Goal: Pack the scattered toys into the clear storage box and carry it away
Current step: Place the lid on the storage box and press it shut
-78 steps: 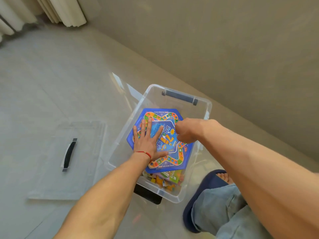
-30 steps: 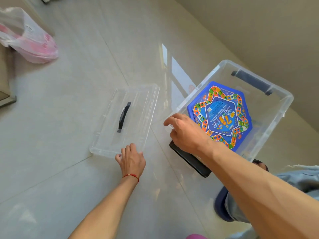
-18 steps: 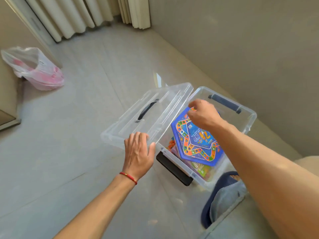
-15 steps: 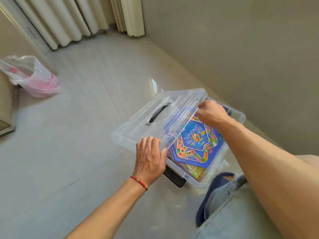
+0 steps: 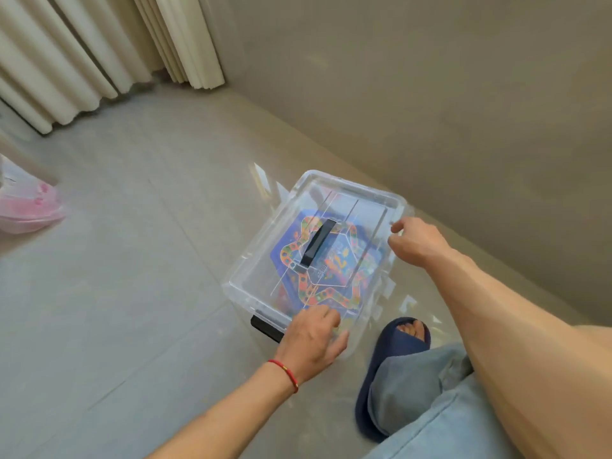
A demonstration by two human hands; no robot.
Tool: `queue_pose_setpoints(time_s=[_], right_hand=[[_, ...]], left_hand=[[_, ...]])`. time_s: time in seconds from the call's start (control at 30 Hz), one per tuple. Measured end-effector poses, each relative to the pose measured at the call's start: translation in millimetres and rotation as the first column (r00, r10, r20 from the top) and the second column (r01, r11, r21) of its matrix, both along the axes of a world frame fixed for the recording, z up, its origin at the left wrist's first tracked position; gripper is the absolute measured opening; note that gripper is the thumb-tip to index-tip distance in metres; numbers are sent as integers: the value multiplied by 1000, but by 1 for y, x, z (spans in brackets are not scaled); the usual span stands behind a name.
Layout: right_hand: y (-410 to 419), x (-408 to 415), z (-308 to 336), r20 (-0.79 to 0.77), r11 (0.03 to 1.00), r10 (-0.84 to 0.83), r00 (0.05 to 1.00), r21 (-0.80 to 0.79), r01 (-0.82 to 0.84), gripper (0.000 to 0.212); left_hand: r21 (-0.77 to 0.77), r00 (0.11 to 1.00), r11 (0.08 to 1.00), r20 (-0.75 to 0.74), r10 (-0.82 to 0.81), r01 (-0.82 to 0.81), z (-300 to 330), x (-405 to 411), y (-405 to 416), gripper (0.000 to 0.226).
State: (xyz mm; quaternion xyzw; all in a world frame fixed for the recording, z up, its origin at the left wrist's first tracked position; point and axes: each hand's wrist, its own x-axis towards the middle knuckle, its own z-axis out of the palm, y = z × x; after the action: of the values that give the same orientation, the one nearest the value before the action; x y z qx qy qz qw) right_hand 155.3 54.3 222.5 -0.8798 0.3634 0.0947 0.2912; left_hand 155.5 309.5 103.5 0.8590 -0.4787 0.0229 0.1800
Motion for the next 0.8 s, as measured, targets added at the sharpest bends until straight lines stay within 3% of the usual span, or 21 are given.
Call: queue_pose_setpoints(time_s=[0.07,0.13,0.2,0.27,0.37,0.47,0.67,0.8], right_hand=[[-2,6,-8,-9,996,90,996,-11,-90,51],[2,14,-21,-28,971,239,971,-6,-240,55],[7,20,-36,-109,931,363,925,14,-364,56],[10,21,-49,-244,893,436,867,-3,-450,55],[4,22,-55,-382,871,435,816,-53,-489,50],[-9,34,-53,-444,880,405,800,-47,-472,38],[-29,61,-41,-295,915,342,892,-113,-388,25],[-46,84,-30,-205,891,342,917,-241,-385,37]], left_hand=[[-61,1000,998,-5,-21,21,9,18,-8,25],[-61,993,991,14,118,-117,14,39,-22,21],[109,965,960,-16,263,-259,15,62,-39,45],[291,943,916,-98,317,-277,6,77,-53,63],[392,955,887,-62,289,-243,-13,72,-63,66],[384,958,889,-36,286,-251,-18,53,-65,70],[392,957,884,-29,290,-256,-4,77,-75,68],[414,964,878,-3,265,-240,1,105,-89,62]])
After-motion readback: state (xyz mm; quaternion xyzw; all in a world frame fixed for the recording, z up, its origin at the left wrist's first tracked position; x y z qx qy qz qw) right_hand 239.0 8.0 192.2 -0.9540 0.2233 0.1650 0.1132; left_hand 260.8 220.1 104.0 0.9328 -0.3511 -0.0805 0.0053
